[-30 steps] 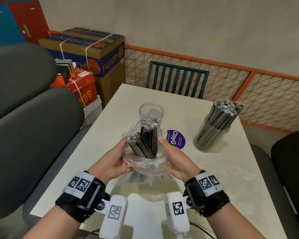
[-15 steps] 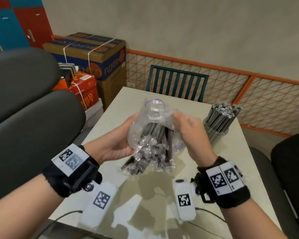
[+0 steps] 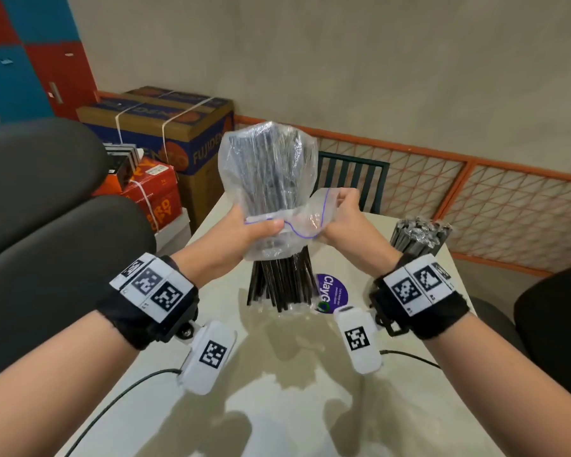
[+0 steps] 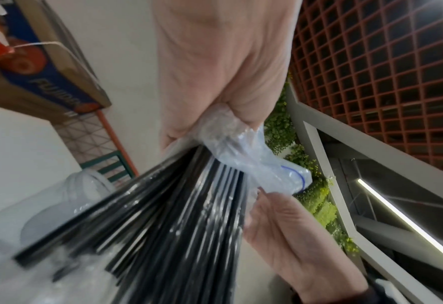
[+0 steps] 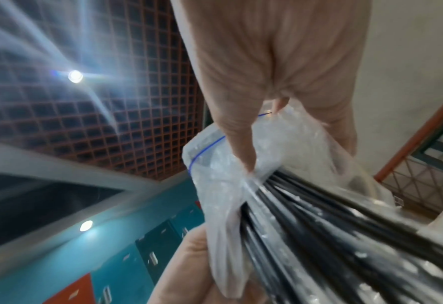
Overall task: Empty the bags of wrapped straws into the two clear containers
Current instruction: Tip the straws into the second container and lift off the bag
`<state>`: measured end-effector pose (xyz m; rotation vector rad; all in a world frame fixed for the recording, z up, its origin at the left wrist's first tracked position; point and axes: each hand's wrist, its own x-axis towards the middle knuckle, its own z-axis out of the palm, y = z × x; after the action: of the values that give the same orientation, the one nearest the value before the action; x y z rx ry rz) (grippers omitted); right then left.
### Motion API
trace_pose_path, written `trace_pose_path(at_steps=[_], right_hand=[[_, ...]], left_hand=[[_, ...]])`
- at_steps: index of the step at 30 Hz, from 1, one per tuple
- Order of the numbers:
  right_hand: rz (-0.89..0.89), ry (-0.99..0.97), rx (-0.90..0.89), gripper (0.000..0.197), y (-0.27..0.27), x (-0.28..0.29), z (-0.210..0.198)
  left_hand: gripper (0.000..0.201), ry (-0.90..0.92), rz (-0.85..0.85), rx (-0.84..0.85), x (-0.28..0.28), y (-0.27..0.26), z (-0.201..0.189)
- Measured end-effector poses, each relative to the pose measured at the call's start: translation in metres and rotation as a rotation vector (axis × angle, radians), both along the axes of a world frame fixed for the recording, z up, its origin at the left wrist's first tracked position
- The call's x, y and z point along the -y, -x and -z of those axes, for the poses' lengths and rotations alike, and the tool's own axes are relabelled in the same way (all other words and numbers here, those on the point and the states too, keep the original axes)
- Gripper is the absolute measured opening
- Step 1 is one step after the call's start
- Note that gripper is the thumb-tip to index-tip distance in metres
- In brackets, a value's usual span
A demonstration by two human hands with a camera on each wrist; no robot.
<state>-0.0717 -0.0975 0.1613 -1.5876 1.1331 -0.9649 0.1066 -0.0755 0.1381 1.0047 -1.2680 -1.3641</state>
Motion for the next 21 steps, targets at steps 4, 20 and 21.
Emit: trace_pose_path(at_steps=[4,20,21], right_hand=[[-0.131,-0.192,0.106,0.067,-0.004,0.022,-0.006],[0.101,0.285,0.051,0.050,-0.048,0.104,0.034],[0.110,0.263,0.066,0.050,-0.051,0.108,0.043]], left_hand=[[0.080,0.040,-0.021,0.030,0.029,0.002,-0.001],[0.064,0.096,-0.219,-0.039,0.134,0.022,0.024],[0.064,0.095,-0.216,-0.038,0.137,0.020,0.031]])
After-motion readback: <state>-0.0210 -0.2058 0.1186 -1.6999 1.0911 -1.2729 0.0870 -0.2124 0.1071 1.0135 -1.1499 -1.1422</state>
